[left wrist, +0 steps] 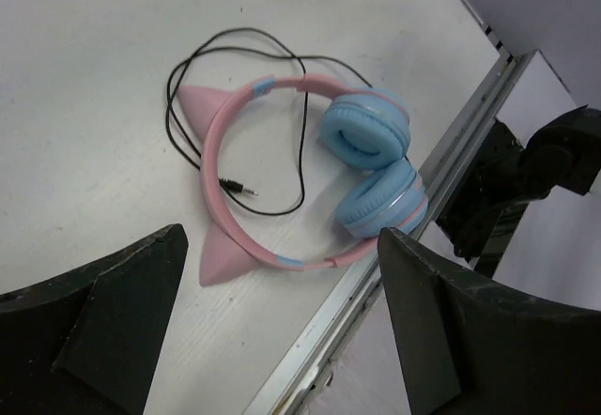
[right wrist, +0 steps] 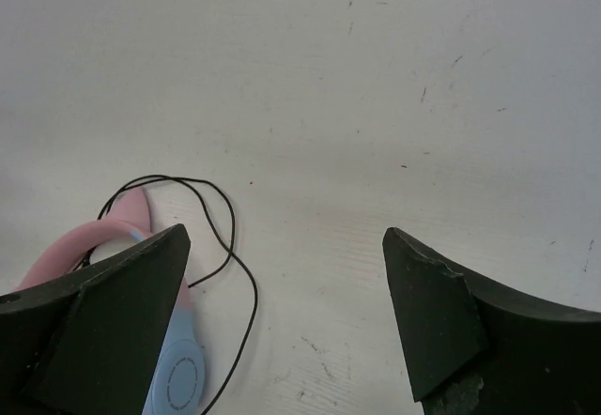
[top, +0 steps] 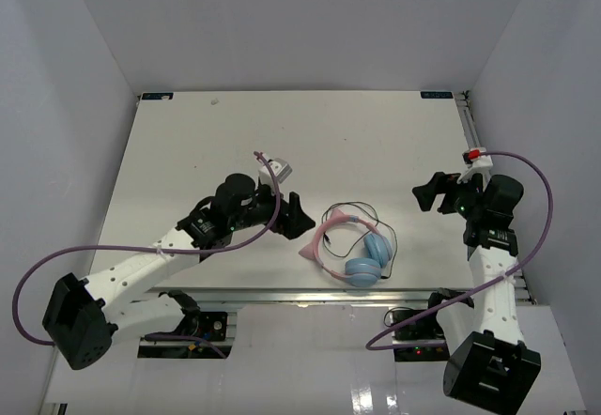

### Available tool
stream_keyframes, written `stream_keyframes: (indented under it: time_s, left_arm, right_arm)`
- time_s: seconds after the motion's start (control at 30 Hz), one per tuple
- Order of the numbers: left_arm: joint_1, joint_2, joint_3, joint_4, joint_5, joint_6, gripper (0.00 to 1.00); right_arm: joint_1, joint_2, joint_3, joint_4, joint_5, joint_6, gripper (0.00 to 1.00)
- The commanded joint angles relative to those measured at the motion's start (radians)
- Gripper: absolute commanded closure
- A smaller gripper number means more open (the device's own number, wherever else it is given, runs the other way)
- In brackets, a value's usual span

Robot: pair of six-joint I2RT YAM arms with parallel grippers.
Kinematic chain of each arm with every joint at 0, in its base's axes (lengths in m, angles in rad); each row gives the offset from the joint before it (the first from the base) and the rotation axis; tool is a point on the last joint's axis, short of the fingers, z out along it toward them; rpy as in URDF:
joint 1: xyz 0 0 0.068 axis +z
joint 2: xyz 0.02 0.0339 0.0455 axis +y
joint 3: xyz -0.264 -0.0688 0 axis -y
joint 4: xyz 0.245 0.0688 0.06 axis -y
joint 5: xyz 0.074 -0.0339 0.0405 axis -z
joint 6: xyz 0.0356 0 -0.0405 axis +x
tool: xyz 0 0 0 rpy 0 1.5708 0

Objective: Wrap the headphones

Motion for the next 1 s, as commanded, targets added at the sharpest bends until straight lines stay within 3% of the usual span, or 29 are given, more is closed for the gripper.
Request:
stream_keyframes:
  time_s: [0.0, 0.07, 0.17, 0.53, 0.73, 0.97]
  left_arm:
    - [0.0, 0.019, -0.079, 0.098, 0.084, -0.022, 0.04]
    - [0.0, 0.059, -0.063, 0.071, 0.101, 0.01, 0.04]
    - [-0.007, 0.171, -0.001, 0.02, 0.106, 0.065, 0.05]
    - [-0.117, 0.584, 0.286, -0.074, 0.012, 0.251, 0.13]
    - [-0.134, 0.678, 0.378, -0.118, -0.061, 0.272, 0.17]
    - [-0.142, 0.809, 0.495, -0.192, -0.152, 0.291, 0.29]
  right_arm:
    - [-0.004, -0.04, 0.038, 0.013, -0.109, -0.052, 0.1]
    - [-0.004, -0.036, 0.042, -0.193, -0.45, -0.519, 0.1]
    - [-0.004, -0.019, 0.064, -0.431, -0.635, -0.802, 0.1]
    - [-0.004, 0.002, 0.058, -0.423, -0.616, -0.812, 0.1]
    - [-0.008, 0.004, 0.059, -0.422, -0.615, -0.806, 0.1]
    - [-0.008, 0.01, 0.063, -0.426, -0.614, -0.804, 0.1]
